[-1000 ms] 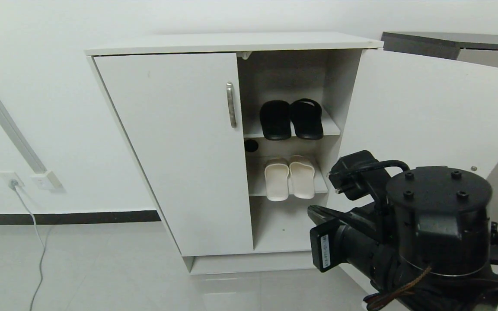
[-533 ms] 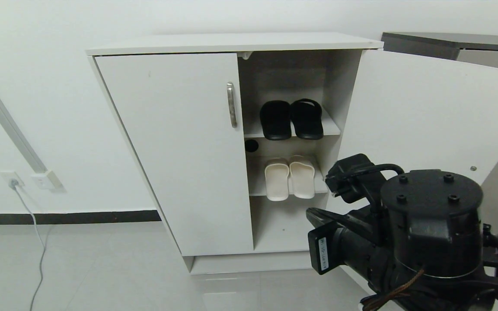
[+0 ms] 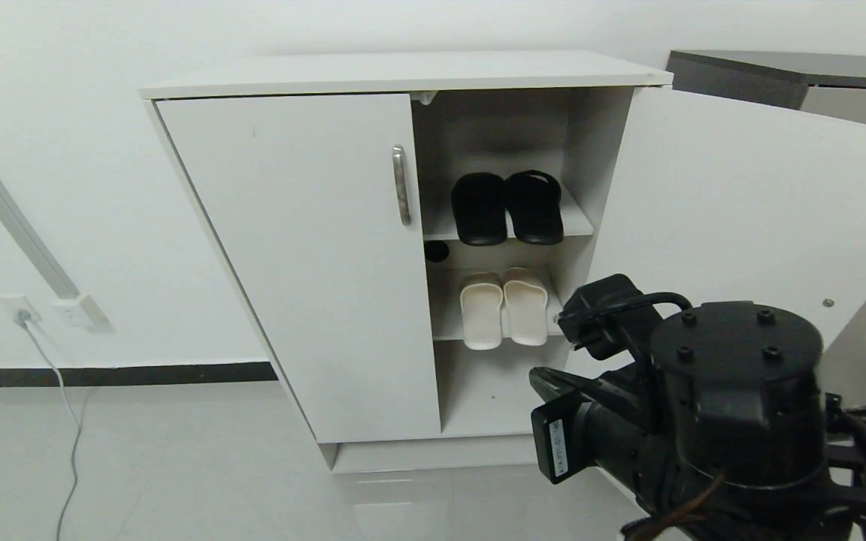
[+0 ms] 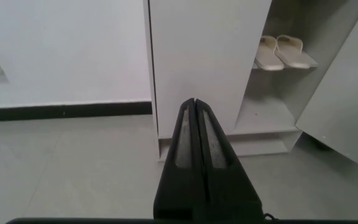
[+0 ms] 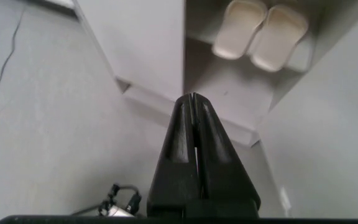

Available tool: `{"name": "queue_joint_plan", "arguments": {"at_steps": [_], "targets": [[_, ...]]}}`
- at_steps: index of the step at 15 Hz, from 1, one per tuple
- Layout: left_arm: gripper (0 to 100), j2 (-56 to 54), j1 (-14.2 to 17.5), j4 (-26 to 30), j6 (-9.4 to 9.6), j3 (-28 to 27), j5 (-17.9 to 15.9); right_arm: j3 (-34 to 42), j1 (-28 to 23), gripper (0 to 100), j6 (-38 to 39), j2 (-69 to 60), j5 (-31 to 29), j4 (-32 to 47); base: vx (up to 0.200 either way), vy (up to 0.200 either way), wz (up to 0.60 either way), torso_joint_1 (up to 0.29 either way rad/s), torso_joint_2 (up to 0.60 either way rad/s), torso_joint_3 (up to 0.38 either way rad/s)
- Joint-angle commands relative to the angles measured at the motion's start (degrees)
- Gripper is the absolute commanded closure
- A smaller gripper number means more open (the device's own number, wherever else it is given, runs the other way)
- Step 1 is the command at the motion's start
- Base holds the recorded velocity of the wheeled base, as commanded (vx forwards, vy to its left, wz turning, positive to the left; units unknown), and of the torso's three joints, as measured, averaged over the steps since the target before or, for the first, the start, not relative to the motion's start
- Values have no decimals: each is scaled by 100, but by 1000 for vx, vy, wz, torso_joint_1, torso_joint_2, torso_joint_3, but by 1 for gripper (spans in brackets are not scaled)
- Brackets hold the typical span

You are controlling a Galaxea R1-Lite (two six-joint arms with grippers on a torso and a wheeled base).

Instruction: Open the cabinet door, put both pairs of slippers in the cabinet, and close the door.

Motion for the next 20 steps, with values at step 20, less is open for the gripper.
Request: {"name": "queue_joint_plan", "arguments": {"at_steps": [20], "targets": [[100,7,4,-2,-2,-2,3,13,-24,100,-45,8,-14,-21,0,0,0,134,-485,-333]]}}
